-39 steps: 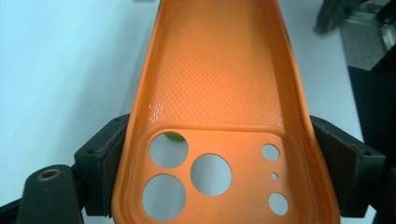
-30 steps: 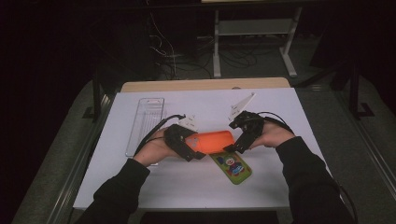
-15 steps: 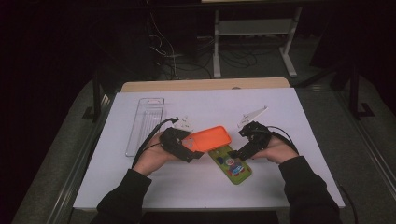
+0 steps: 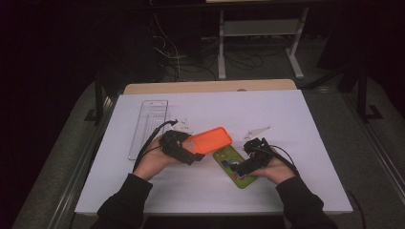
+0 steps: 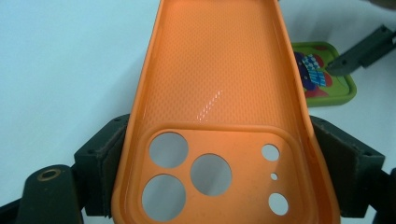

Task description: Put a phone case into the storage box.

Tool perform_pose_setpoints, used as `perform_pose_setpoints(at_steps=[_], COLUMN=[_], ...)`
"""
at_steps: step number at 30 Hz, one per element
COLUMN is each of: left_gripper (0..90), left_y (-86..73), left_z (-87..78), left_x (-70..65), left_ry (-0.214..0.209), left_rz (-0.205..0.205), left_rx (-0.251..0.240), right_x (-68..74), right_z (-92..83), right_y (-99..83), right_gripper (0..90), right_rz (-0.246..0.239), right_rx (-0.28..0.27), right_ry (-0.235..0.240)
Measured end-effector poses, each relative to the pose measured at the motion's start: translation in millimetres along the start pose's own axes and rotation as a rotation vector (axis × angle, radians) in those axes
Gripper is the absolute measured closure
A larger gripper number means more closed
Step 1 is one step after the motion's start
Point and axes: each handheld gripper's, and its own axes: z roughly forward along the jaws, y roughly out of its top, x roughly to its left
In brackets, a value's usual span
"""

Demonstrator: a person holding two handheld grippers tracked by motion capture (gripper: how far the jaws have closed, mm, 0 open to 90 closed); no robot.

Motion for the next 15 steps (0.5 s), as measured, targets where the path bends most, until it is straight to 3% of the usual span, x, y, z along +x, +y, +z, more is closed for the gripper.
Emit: perform_pose_setpoints(at_steps=[4, 5, 7, 8, 12, 15], left_gripper=[15.8, 15.8, 15.8, 15.8, 15.8, 15.8], left_y=[0.1, 0.4, 0.8, 0.4, 0.6, 0.4], left_z=[-0.3, -0.8, 0.0, 1.8, 2.0, 2.2], left_x=[0.7, 1.9, 1.9, -0.3, -0.2, -1.5], left_ry=[0.001, 0.000, 0.000, -0.008, -0.006, -0.011], left_rz=[-0.024, -0.008, -0.010, -0.046, -0.040, -0.052], left_rx=[0.001, 0.015, 0.018, 0.005, 0.019, 0.003], right_x=[2.1, 2.3, 1.0, 0.9, -1.4, -4.2], right_z=[1.4, 1.2, 0.3, -0.6, -2.5, -3.1], right_y=[-1.2, -0.8, -0.5, -0.5, -0.5, -0.5], right_gripper=[0.0, 0.0, 0.0, 0.0, 0.0, 0.0], right_rz=[0.004, 0.006, -0.017, -0.019, -0.054, -0.074], right_rx=[-0.025, -0.034, -0.070, -0.087, -0.107, -0.117], right_ry=[-0.029, -0.036, -0.054, -0.062, -0.091, -0.107])
